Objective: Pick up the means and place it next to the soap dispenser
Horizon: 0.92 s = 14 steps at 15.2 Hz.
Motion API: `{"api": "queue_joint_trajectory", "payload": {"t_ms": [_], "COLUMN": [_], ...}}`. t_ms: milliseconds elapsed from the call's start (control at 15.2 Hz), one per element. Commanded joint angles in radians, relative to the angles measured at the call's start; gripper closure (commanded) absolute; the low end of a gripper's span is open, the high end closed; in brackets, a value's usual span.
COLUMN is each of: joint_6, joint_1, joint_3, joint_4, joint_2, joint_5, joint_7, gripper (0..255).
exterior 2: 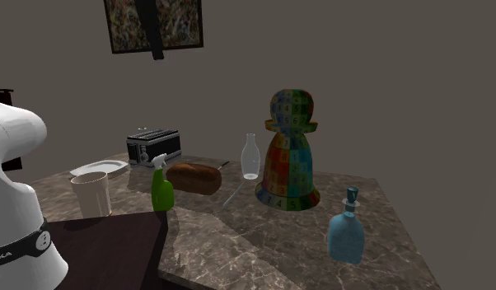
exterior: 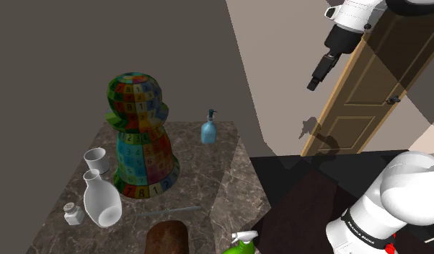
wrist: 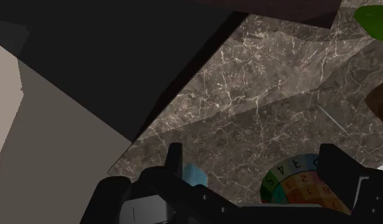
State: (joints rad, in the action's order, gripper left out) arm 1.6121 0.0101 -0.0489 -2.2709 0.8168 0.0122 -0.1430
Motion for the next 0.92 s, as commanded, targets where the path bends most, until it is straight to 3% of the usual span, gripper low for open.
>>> {"api": "queue_joint_trajectory", "payload": {"t_ms": [0, 858], "joint_6": [0.0, 0.313], "joint_1": [0.0, 0.081], "joint_3": [0.0, -0.121], "joint_4": [0.0, -0.049], "joint_2": [0.0, -0.327], "joint_5": [0.0, -0.02], "joint_7": [0.0, -0.015], "gripper": [0, 0]}}
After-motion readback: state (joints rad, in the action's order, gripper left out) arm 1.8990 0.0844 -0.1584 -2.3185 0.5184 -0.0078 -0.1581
